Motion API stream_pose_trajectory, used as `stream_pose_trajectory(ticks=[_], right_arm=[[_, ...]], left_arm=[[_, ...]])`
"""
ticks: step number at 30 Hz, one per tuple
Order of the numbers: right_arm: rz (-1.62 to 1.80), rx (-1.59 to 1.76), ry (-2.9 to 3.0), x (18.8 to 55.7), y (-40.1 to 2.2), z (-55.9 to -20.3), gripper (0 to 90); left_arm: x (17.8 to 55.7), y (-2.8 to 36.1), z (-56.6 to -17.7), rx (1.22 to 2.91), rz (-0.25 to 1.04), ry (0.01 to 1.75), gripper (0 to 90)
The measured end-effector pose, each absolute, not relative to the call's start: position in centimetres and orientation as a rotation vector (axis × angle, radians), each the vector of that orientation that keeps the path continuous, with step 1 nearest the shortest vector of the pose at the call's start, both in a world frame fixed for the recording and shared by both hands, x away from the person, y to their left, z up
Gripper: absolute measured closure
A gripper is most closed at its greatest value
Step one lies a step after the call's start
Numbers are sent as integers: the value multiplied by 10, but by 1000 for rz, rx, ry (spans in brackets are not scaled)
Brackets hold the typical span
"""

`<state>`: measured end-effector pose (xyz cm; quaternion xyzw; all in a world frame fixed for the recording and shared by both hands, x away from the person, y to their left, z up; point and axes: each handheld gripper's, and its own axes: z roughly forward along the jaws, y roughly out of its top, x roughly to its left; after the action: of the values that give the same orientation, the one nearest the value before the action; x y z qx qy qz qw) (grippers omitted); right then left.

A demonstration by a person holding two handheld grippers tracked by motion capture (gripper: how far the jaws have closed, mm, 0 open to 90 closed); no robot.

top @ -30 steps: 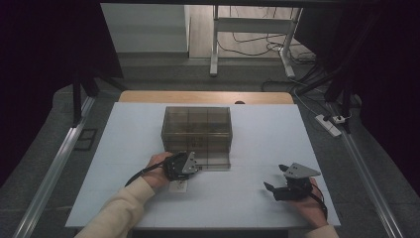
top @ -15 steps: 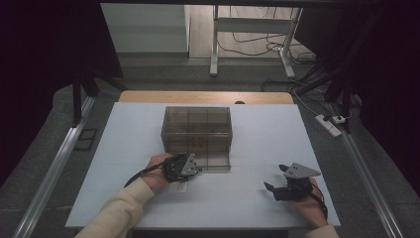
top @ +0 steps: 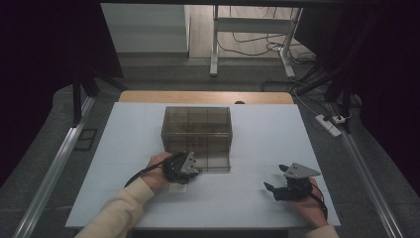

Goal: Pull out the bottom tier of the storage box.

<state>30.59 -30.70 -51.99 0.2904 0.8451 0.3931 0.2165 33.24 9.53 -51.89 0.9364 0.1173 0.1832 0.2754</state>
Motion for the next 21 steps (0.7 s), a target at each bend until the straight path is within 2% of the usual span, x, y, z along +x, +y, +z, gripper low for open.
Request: stream_pose_trajectory(ticks=[3, 11, 21], right_arm=[[1090, 807, 2341, 306, -307, -520, 134], [1087, 806, 2341, 306, -307, -519, 135], [1096, 807, 2337, 306, -307, -519, 135]], left_arm=[[335, 100, -515, 2482, 458, 358, 392], [334, 117, -504, 2416, 356, 418, 386], [326, 132, -497, 2403, 292, 424, 319]])
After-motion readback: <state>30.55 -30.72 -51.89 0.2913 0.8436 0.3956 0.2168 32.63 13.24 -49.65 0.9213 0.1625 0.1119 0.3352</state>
